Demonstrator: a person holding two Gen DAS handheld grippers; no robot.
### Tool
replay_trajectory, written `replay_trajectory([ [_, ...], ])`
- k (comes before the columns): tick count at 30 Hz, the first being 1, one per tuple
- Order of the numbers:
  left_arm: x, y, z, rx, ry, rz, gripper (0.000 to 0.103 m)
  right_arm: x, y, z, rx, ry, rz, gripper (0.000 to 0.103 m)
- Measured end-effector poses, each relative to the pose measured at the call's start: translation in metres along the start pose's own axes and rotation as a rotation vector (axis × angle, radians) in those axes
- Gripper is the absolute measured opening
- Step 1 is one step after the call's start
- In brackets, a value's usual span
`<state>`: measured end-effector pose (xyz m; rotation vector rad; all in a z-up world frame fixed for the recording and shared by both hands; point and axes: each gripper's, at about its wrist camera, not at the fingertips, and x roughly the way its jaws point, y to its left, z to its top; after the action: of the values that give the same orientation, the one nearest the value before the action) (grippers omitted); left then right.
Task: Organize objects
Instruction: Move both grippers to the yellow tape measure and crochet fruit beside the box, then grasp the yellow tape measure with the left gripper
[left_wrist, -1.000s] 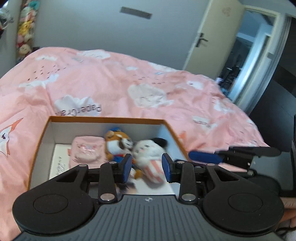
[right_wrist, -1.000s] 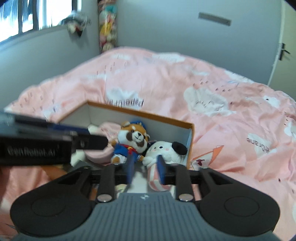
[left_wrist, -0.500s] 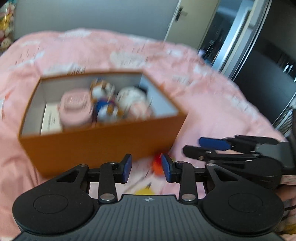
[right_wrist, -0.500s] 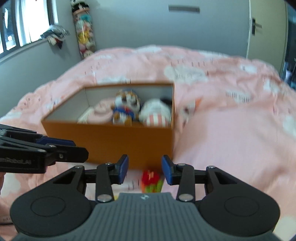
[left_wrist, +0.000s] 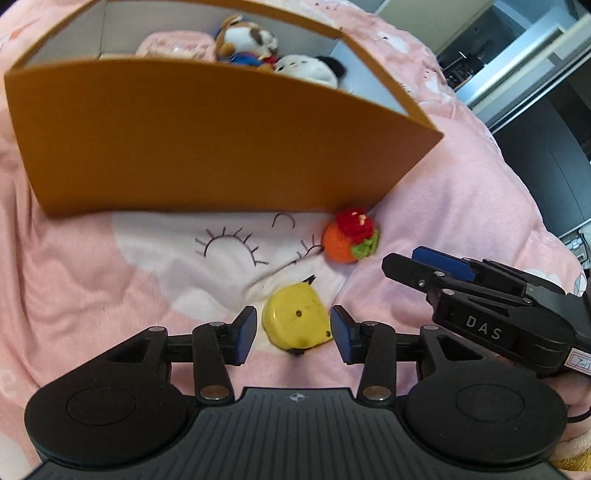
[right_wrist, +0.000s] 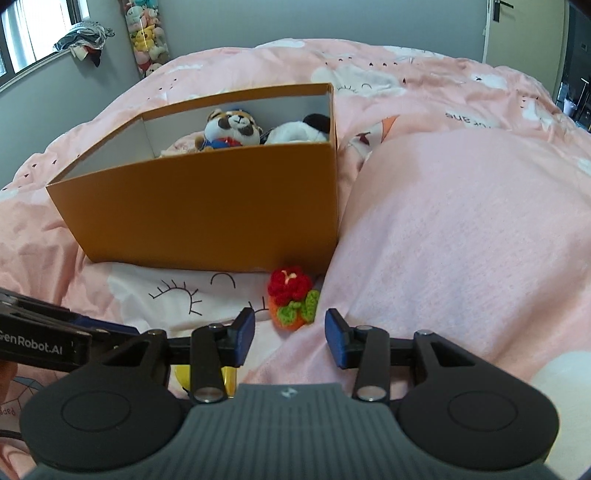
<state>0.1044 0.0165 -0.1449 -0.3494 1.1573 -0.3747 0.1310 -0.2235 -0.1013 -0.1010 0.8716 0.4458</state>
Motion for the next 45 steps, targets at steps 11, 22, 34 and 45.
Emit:
replay_trajectory([
  [11, 0.019, 0.014, -0.005, -0.077, 0.085, -0.081, 0.056, 0.009, -0.004, -0.001, 0.019, 0.025, 0.005, 0.044],
  [22, 0.046, -0.001, 0.002, -0.088, 0.146, 0.039, 0.059, 0.013, -0.008, -0.001, 0.032, 0.03, 0.0, 0.044],
  [34, 0.052, -0.011, -0.002, -0.038, 0.153, 0.088, 0.062, 0.016, -0.009, 0.0, 0.027, 0.03, 0.003, 0.044],
  [45, 0.01, 0.001, -0.001, 0.168, 0.104, 0.084, 0.016, 0.012, -0.005, 0.004, 0.002, -0.001, 0.04, 0.044],
])
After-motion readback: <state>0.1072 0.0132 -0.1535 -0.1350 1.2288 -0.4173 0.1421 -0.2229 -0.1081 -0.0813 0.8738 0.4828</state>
